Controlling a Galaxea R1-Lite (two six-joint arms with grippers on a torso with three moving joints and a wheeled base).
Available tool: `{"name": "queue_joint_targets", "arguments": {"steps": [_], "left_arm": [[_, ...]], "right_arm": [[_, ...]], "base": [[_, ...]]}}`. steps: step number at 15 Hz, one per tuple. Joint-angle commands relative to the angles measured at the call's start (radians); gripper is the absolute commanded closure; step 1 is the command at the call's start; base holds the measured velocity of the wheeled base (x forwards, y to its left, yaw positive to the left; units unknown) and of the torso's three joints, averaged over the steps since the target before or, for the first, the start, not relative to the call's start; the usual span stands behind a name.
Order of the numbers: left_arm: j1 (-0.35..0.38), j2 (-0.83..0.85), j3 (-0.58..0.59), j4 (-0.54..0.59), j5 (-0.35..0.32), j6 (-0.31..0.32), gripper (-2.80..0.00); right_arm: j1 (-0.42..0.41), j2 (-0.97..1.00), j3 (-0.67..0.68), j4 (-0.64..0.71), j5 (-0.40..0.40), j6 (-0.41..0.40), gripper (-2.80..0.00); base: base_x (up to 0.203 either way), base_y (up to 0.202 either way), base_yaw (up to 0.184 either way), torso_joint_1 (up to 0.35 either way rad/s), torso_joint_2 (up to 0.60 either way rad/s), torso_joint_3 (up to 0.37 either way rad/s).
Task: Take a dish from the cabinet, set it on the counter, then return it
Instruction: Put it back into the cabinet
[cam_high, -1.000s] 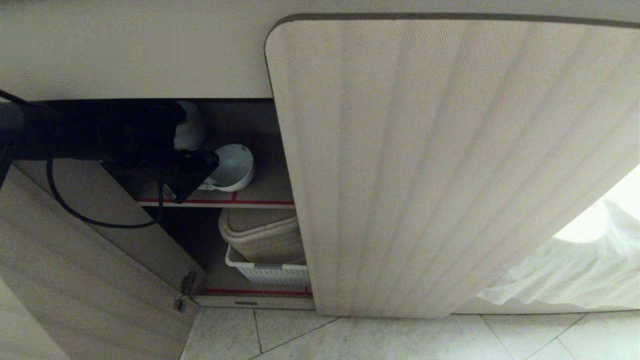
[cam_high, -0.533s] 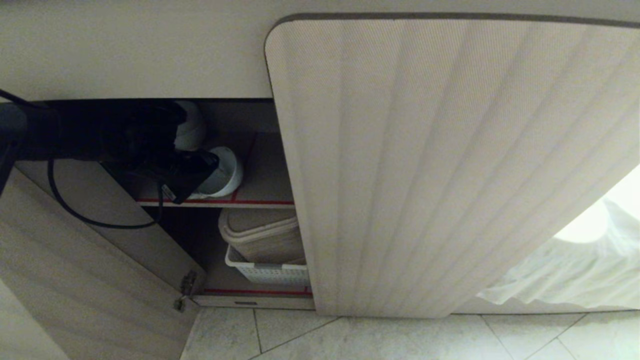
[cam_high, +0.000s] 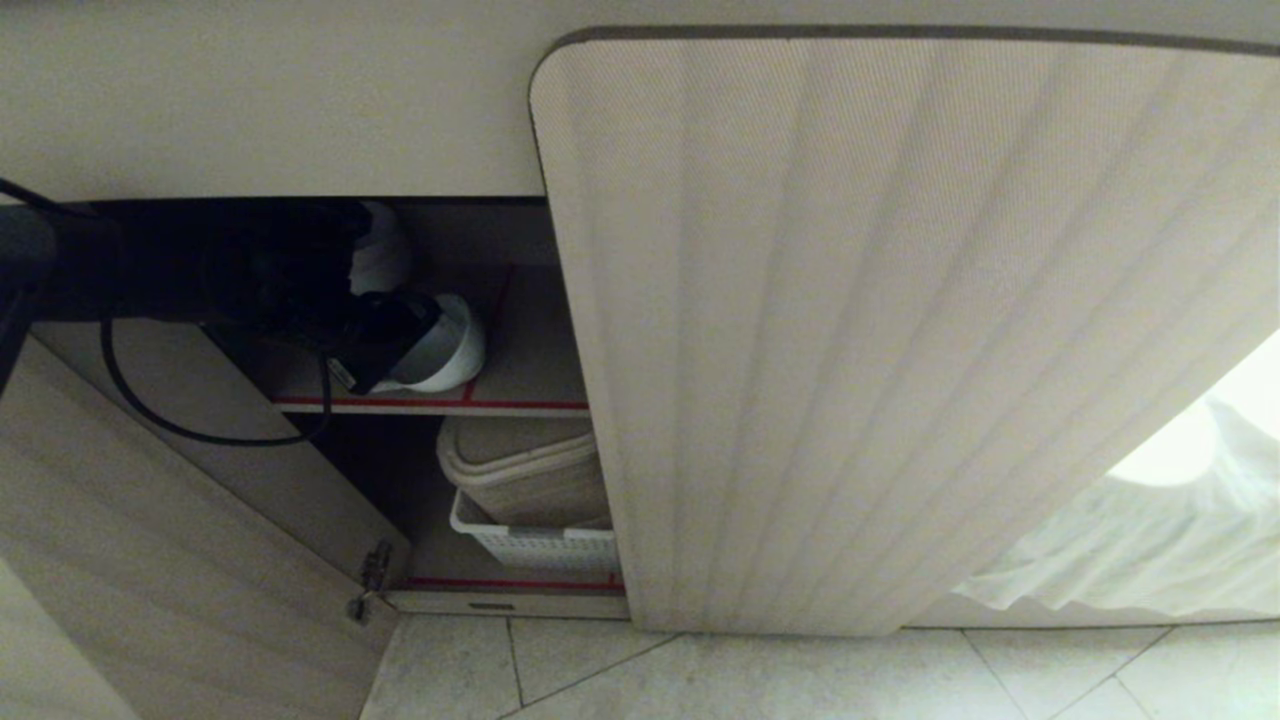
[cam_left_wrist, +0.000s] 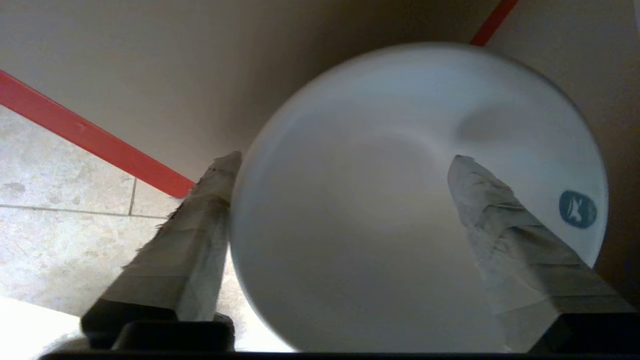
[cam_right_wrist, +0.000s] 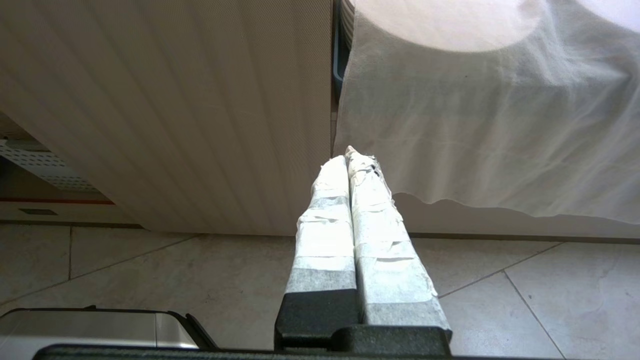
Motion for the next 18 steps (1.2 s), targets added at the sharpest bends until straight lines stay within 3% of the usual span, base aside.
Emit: {"name": "queue_joint_targets", "arguments": {"steps": [1,12,18], "left_arm": [[0.001,-0.001,-0.002,-0.002,-0.001,-0.006,-2.8],[-0.005,0.013,-0.041,-0.002,0.022,-0.011,-2.8],[-0.006,0.01,-0.041,-0.003,0.088,-0.045,-2.8]], "right_arm": [[0.001,0.0,0.0,0.0,0.001,0.0,0.0],[0.001,0.0,0.0,0.0,0.001,0.0,0.0],[0.0,0.0,0.0,0.0,0.001,0.0,0.0]], "base": [[0.0,0.0,0.0,0.0,0.0,0.0],[0.0,0.0,0.0,0.0,0.0,0.0],[0.0,0.0,0.0,0.0,0.0,0.0]]}}
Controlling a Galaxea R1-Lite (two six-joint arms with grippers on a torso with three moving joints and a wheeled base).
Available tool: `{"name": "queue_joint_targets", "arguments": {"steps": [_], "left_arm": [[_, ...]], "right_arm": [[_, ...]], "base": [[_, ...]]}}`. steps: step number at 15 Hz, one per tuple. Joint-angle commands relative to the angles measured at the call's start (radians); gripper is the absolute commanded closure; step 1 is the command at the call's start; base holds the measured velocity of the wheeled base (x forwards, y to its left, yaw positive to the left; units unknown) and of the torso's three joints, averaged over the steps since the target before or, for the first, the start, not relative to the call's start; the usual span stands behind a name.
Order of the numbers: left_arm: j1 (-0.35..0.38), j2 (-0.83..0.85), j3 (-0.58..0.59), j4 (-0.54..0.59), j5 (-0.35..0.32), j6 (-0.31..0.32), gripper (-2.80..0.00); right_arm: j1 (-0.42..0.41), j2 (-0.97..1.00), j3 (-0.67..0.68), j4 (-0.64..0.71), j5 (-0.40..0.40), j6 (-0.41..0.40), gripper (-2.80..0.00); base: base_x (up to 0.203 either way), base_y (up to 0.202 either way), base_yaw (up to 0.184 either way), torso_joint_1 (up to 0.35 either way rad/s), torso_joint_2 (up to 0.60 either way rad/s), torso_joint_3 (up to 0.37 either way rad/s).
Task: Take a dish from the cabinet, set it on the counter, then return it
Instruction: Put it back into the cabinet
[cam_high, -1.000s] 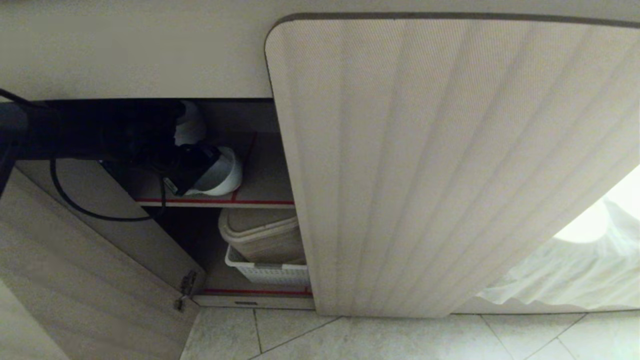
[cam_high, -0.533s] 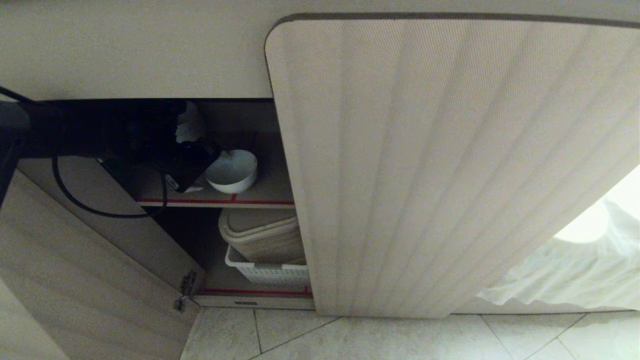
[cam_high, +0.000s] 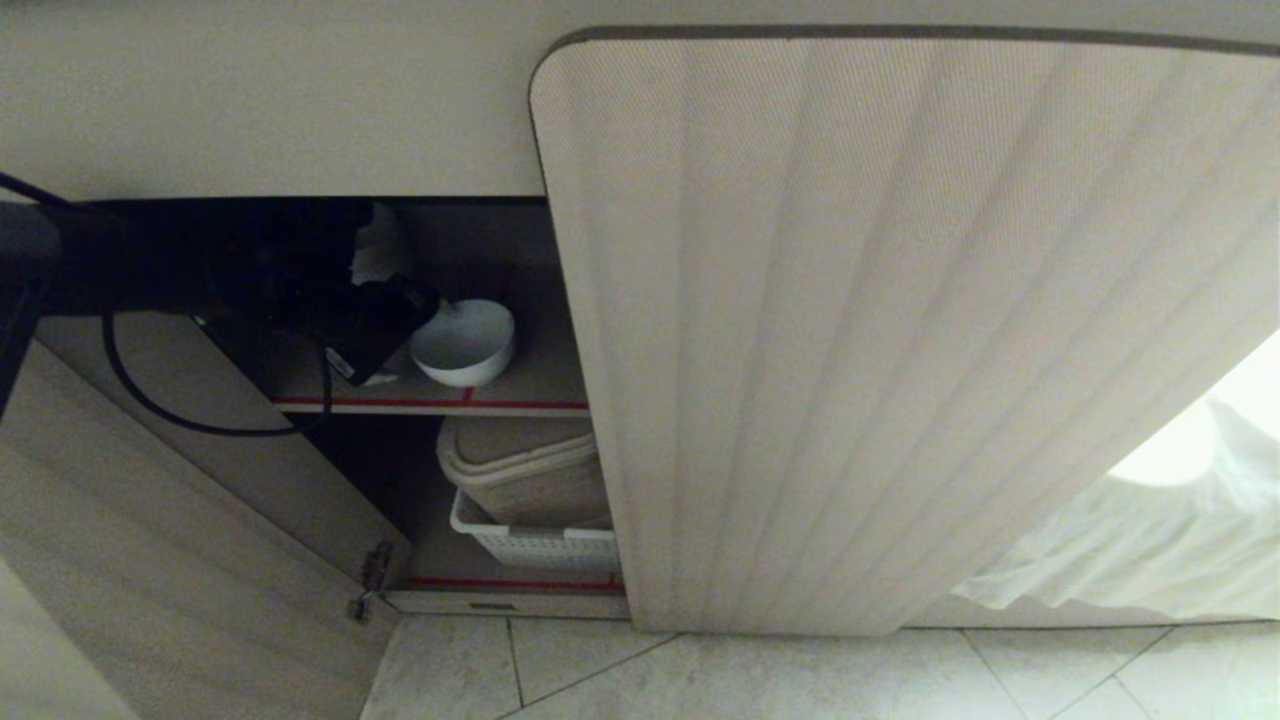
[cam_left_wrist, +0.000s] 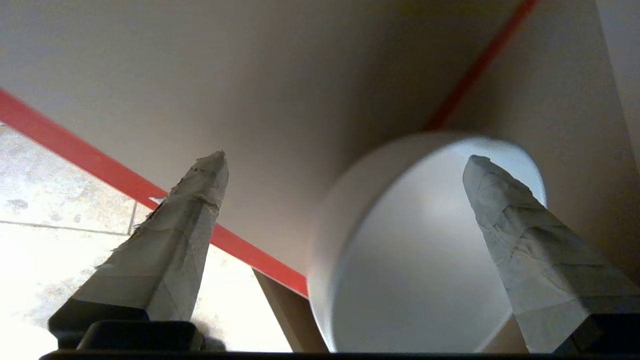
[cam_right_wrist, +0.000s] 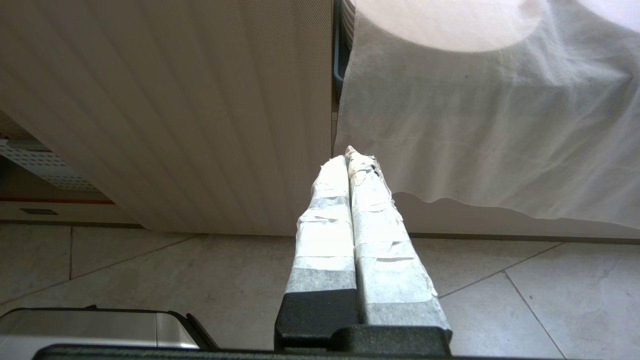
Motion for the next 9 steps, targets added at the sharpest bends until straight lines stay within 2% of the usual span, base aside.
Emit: {"name": "queue_joint_targets", "arguments": {"steps": [1,5,7,9], "left_arm": [[-0.001,-0.004,-0.001,-0.008,0.026,-0.025,-2.8],[-0.015,-0.011,0.038,-0.12,0.106,-0.023,-2.8],[-0.019,-0.015,0.038,-0.13,0.125,-0.025,-2.8],[-0.021,-0.016,0.038,-0.185,0.151,-0.028,-2.8]], "right_arm": [[0.0,0.0,0.0,0.0,0.0,0.0,0.0],[0.0,0.0,0.0,0.0,0.0,0.0,0.0],[0.0,0.0,0.0,0.0,0.0,0.0,0.0],[0.0,0.0,0.0,0.0,-0.001,0.0,0.0]], "base": [[0.0,0.0,0.0,0.0,0.0,0.0],[0.0,0.0,0.0,0.0,0.0,0.0],[0.0,0.0,0.0,0.0,0.0,0.0],[0.0,0.0,0.0,0.0,0.0,0.0]]}}
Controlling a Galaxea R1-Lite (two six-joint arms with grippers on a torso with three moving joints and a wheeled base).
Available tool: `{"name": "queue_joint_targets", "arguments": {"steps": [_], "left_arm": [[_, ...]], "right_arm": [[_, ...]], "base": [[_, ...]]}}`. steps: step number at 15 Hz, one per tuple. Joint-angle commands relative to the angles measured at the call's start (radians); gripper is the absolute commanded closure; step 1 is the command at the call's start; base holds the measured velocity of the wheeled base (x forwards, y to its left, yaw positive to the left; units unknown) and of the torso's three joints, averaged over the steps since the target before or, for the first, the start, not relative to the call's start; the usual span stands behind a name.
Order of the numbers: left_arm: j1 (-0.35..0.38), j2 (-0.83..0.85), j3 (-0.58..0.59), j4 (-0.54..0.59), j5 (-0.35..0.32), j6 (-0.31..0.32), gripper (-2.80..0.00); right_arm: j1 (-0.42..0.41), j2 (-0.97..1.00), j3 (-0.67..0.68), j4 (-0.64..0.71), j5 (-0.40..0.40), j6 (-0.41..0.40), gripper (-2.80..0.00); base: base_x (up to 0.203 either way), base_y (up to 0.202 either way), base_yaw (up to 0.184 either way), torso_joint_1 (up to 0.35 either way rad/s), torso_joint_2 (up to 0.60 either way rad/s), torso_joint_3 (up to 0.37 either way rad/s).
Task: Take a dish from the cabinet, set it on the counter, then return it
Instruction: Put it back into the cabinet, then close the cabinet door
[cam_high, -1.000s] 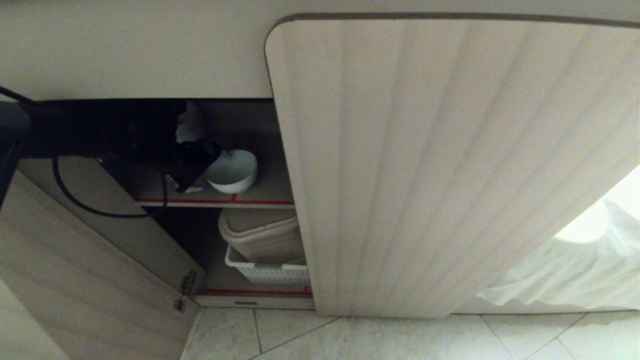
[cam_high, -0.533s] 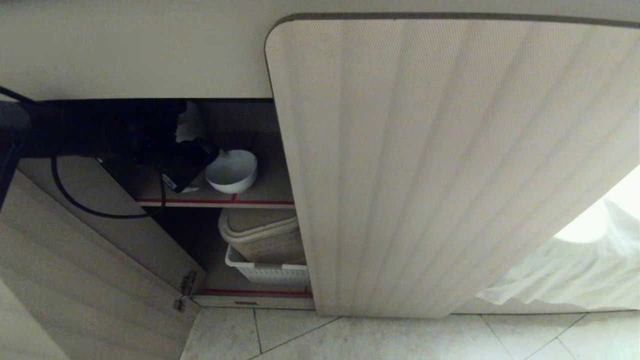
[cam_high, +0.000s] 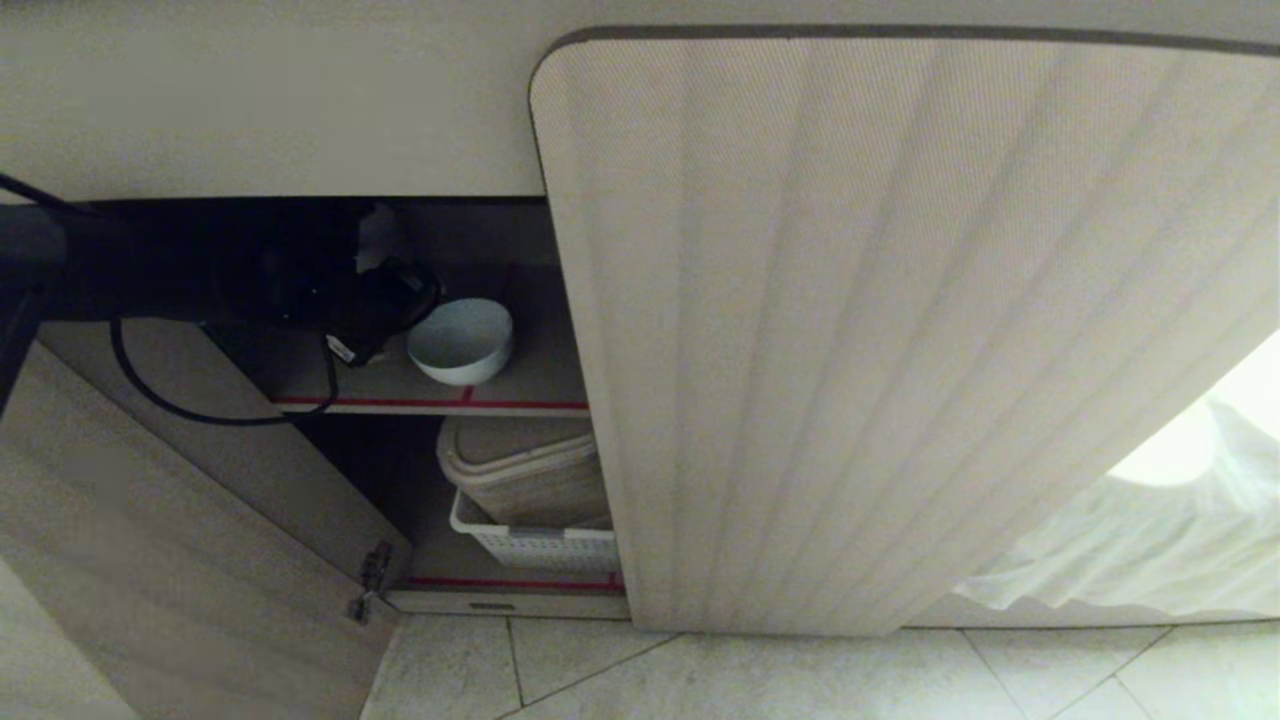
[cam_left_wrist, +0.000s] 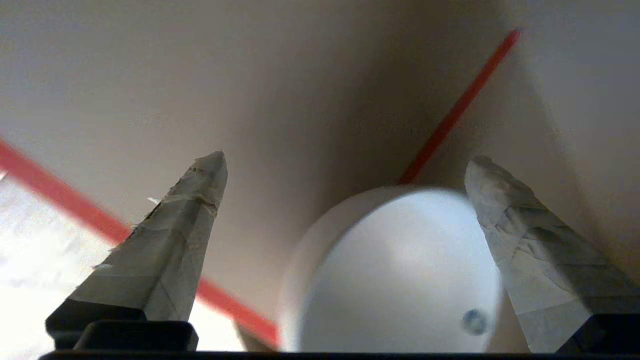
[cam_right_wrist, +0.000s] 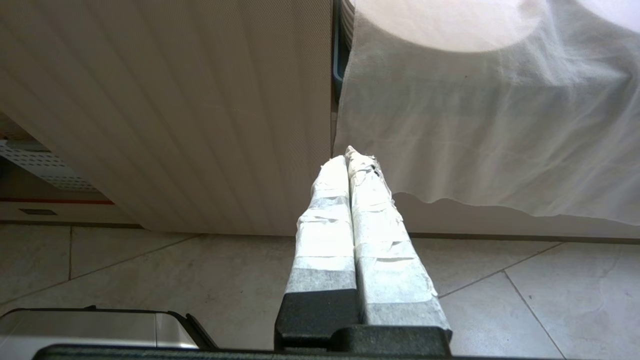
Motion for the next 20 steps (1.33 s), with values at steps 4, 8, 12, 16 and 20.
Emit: {"name": "queue_joint_targets", "arguments": {"steps": [4,8,12,16,20], "left_arm": [[-0.009,-0.005,0.006,-0.077,0.05,-0.004,-2.8],[-0.018,-0.017,0.048,-0.112,0.09,-0.001,-2.8],[-0.019,-0.04,0.148,-0.193,0.115,0.009,-2.8],[-0.017,-0.082,0.241,-0.25,0.132,0.01,-2.8],[-0.015,-0.112,0.37,-0.4,0.139,0.048,-2.8]], "right_arm": [[0.0,0.0,0.0,0.0,0.0,0.001,0.0],[0.001,0.0,0.0,0.0,0.0,0.001,0.0],[0.001,0.0,0.0,0.0,0.001,0.001,0.0],[0.0,0.0,0.0,0.0,0.0,0.0,0.0],[0.0,0.0,0.0,0.0,0.001,0.0,0.0]], "base": [[0.0,0.0,0.0,0.0,0.0,0.0],[0.0,0.0,0.0,0.0,0.0,0.0],[0.0,0.0,0.0,0.0,0.0,0.0],[0.0,0.0,0.0,0.0,0.0,0.0],[0.0,0.0,0.0,0.0,0.0,0.0]]}}
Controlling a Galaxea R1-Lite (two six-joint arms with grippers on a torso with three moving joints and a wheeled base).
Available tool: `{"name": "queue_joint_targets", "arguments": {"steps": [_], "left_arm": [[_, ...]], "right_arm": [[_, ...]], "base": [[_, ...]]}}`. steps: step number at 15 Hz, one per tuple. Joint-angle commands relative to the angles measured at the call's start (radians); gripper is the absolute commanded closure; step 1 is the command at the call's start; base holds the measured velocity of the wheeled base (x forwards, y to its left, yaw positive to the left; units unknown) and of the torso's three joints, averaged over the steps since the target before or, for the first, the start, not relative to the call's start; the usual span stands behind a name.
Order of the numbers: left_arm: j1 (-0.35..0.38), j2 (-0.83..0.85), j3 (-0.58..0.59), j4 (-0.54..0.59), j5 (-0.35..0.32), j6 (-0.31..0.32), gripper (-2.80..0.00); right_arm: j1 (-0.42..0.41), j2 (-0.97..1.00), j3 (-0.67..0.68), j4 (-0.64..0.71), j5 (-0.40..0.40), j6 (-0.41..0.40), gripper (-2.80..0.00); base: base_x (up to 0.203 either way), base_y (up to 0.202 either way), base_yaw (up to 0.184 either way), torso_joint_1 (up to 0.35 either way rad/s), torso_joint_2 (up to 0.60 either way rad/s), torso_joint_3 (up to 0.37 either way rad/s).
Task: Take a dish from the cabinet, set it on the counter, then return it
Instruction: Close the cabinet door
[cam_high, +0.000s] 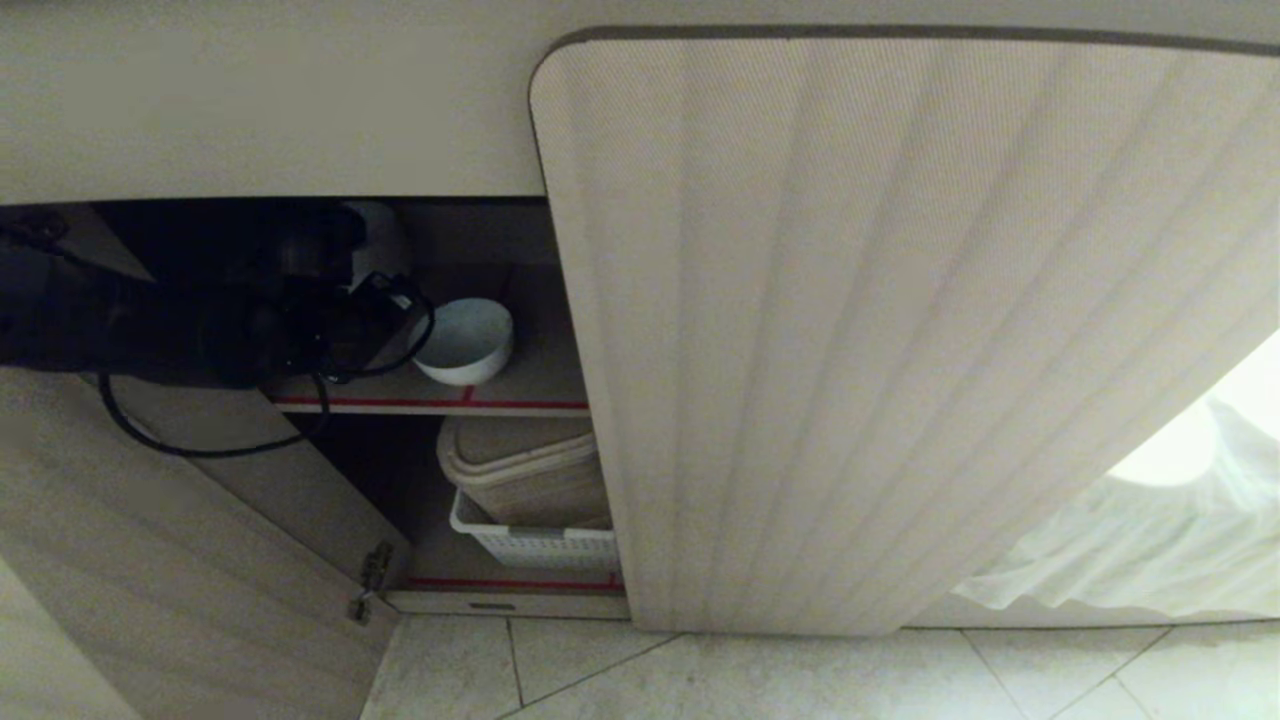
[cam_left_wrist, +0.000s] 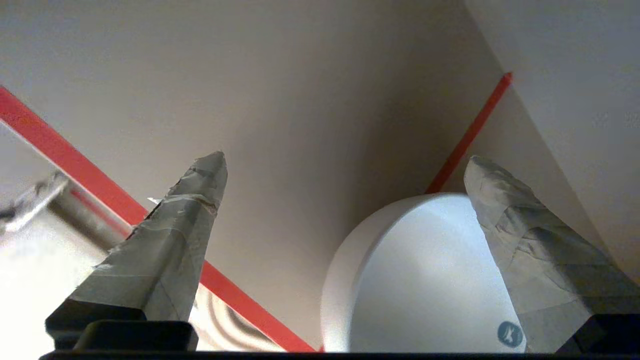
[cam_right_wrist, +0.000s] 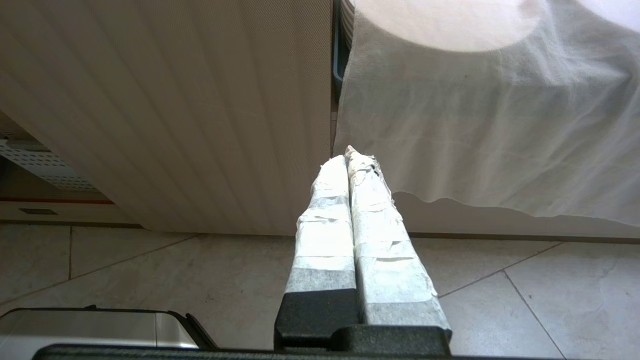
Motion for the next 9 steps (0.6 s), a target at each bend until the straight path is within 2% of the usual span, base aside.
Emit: {"name": "queue_joint_targets", "arguments": {"steps": [1,7,9], "left_arm": [[0.001,-0.034,0.079,-0.076,0.004,0.04,-2.8],[0.002,-0.075,0.16,-0.165,0.035,0.068,-2.8],[0.001,-0.086,0.203,-0.211,0.042,0.1,-2.8]], "right_arm": [[0.001,0.0,0.0,0.0,0.001,0.0,0.0],[0.001,0.0,0.0,0.0,0.0,0.0,0.0],[0.0,0.0,0.0,0.0,0.0,0.0,0.0]], "base": [[0.0,0.0,0.0,0.0,0.0,0.0],[0.0,0.0,0.0,0.0,0.0,0.0],[0.0,0.0,0.0,0.0,0.0,0.0]]}}
